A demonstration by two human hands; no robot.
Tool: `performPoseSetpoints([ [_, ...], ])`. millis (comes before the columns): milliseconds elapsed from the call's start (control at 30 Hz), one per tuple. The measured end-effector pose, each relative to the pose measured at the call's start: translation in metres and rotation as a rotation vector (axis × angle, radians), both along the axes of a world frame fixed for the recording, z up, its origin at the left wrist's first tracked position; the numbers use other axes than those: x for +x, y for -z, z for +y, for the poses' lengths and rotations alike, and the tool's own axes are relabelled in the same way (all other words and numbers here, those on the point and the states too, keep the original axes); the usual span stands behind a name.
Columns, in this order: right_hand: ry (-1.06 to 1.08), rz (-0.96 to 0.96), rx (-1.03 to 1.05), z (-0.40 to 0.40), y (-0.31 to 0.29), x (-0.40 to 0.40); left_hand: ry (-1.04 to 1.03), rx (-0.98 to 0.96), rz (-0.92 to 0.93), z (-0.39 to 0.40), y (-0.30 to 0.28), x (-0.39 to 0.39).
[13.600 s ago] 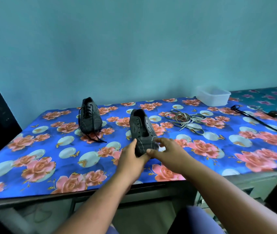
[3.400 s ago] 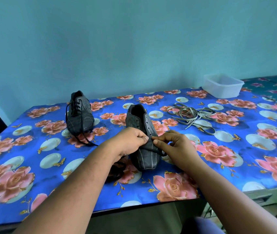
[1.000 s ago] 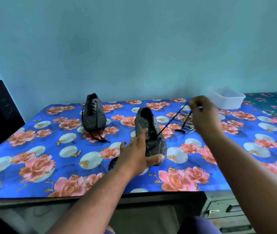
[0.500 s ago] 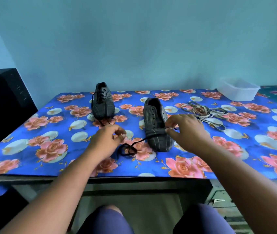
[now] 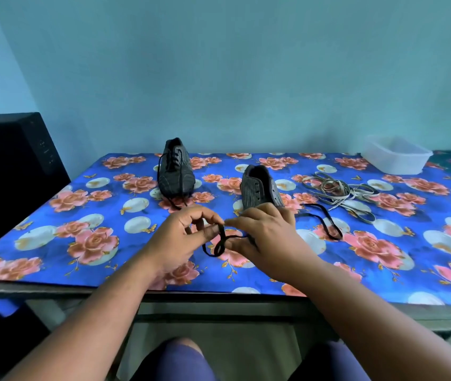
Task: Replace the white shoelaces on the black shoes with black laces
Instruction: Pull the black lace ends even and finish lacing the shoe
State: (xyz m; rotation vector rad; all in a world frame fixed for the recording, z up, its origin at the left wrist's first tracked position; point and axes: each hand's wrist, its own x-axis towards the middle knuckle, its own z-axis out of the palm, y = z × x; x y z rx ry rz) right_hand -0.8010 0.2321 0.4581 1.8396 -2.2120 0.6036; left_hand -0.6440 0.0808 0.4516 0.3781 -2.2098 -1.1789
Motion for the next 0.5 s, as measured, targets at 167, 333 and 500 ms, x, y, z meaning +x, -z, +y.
performPoseSetpoints([
  [167,-0.079,-0.061,-0.053,-0.001,-0.002,0.004,-0.177,-0.007,0.066,-0.003,-0.004,-0.003],
  [333,-0.165,0.155,0.012,0.01,0.007,0.003,-0.351,0.171,0.155,-0.005,-0.006,-0.008],
  [500,-0.087,0.18,0.069,0.005,0.009,0.004,-0.279,0.479,0.287,0.004,-0.022,-0.017],
])
